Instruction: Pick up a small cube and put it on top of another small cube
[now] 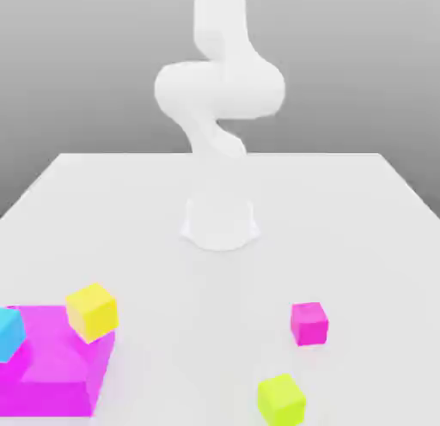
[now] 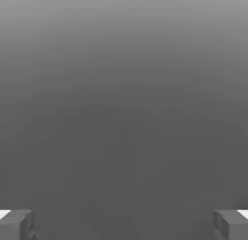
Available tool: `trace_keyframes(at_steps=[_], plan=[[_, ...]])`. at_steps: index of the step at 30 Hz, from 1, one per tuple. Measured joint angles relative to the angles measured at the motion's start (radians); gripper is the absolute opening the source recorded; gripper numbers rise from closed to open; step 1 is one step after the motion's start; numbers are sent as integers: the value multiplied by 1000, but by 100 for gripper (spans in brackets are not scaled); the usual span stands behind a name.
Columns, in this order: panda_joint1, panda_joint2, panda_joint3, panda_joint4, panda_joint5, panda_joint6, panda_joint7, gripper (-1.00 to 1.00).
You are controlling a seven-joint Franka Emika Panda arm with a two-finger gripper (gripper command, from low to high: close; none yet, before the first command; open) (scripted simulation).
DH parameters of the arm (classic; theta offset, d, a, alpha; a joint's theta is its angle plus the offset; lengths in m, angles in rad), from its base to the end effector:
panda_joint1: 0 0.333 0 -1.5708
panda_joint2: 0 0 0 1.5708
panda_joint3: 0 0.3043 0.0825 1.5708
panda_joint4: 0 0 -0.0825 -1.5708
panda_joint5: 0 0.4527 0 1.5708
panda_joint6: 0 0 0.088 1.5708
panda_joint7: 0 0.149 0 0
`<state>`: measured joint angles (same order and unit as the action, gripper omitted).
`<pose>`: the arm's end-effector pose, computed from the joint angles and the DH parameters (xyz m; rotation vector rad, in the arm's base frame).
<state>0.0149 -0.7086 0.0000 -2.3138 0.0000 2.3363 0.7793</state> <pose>0.4848 0.0072 0.6325 -2.5060 1.0073 -0.9533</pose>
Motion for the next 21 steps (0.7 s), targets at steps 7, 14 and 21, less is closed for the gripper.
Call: trace_keyframes(at_steps=[7, 14, 21], plan=[[37, 260, 5, -40, 4, 104, -61, 0], [68, 514, 16, -78, 6, 205, -120, 0], [99, 768, 31, -117, -4, 307, -170, 0]])
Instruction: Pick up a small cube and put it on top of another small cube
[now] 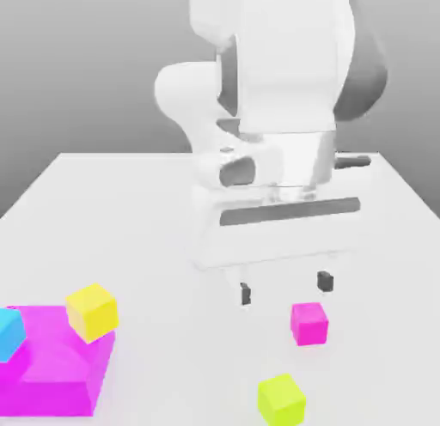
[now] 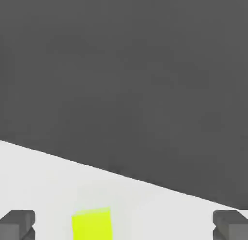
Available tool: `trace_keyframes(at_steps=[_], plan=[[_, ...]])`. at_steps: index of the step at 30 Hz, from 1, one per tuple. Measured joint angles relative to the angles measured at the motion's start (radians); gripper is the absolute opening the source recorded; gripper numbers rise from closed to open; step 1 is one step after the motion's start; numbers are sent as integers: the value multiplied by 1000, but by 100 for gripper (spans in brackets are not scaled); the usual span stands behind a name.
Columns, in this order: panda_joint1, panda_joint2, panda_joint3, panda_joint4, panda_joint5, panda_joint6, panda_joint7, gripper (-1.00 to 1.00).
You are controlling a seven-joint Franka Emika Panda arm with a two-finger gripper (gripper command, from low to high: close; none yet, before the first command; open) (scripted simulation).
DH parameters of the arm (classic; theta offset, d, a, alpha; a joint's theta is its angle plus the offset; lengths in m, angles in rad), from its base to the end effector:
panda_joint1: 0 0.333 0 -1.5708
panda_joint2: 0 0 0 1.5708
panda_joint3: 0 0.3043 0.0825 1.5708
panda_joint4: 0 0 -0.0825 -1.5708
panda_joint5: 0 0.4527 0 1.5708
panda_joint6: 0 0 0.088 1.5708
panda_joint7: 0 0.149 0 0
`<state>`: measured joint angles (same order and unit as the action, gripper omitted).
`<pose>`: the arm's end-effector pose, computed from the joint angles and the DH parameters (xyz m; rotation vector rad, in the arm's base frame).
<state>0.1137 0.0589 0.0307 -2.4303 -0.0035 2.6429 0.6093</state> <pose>0.5447 0.0795 0.1885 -2.9955 0.7048 -0.2204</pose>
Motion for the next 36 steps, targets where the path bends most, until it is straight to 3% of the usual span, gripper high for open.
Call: trace_keyframes(at_steps=[10, 11, 18, 23, 28, 36], plan=[[26, 362, -4, 2, -34, 207, -21, 0], [28, 383, -6, 6, -36, 223, -20, -100], [27, 380, -5, 5, -37, 220, -18, -100], [18, 222, 9, -30, -25, 98, -31, -100], [47, 41, 72, -182, -29, 69, -137, -100], [184, -205, 107, -427, 51, 67, -377, -100]])
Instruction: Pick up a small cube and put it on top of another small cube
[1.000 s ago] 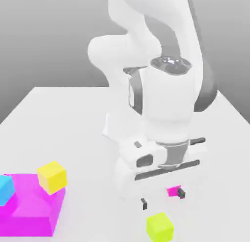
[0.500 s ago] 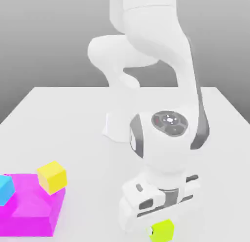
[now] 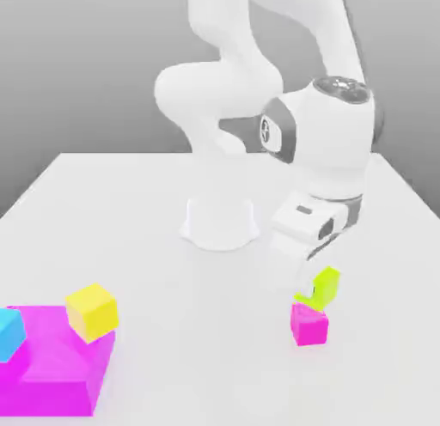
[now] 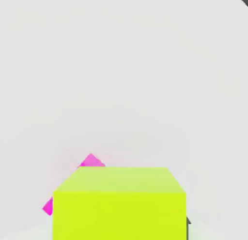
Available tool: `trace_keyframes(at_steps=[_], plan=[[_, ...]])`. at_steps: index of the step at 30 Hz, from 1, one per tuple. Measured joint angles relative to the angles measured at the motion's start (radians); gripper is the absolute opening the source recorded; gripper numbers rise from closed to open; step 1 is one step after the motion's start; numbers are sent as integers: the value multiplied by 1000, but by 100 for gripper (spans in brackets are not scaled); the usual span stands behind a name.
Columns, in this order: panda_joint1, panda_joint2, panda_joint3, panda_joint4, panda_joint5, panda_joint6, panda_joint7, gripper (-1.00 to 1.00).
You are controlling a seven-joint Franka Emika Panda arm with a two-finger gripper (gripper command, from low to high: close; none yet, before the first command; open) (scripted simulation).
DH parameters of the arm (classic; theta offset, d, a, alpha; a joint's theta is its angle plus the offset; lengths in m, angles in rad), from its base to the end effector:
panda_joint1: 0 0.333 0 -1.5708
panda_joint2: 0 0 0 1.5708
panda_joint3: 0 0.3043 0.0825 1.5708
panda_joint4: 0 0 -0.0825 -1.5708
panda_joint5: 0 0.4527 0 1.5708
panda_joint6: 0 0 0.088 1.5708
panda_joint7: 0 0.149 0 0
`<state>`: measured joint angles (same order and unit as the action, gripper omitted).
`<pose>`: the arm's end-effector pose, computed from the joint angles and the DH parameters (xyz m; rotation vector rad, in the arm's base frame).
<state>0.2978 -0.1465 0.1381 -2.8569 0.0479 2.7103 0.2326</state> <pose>0.3550 0.1591 0.1198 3.1313 0.2484 -0.0015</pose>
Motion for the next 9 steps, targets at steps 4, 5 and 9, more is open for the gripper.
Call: trace_keyframes(at_steps=[4, 5, 9], plan=[[-3, 114, 1, -8, -35, 121, 13, -100], [-8, 150, 2, -6, -52, 154, 25, -100], [-4, 211, -11, -3, -87, 212, 50, 100]])
